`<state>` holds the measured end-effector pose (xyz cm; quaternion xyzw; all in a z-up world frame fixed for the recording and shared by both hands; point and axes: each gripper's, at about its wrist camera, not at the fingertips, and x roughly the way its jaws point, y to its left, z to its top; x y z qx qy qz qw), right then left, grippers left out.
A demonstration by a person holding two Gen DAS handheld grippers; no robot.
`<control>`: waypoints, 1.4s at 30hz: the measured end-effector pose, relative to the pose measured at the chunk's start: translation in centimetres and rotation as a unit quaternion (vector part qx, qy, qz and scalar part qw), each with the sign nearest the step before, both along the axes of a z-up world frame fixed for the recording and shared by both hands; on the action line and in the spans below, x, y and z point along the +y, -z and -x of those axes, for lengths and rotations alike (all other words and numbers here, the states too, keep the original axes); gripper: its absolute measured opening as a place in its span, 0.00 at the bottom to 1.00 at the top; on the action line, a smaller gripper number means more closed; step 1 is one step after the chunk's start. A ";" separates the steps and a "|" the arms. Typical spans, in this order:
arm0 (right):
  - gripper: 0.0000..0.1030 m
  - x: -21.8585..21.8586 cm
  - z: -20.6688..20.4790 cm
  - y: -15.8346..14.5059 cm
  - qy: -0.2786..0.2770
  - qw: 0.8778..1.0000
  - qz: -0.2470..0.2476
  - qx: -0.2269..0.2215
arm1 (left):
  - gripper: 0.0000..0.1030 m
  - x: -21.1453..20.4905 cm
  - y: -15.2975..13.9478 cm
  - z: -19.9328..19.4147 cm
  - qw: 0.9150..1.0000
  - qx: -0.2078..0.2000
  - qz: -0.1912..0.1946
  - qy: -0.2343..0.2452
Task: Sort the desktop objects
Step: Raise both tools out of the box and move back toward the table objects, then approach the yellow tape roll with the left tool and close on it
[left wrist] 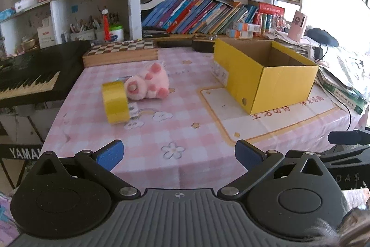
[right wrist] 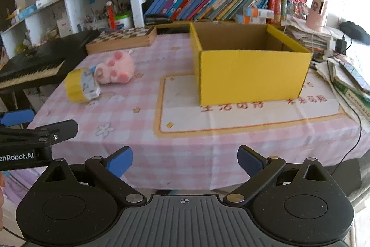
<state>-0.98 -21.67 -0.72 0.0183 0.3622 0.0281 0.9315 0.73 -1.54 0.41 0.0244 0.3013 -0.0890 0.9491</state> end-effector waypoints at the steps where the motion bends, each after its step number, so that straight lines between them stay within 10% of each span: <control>1: 0.96 0.4 0.1 0.0 -0.002 1.000 0.000 0.002 | 1.00 0.4 0.1 0.1 1.000 0.002 0.001 -0.002; 42: 0.96 8.9 -7.2 -0.5 -0.141 0.990 0.021 0.002 | 1.00 8.3 0.1 -3.4 0.993 0.004 0.020 -0.113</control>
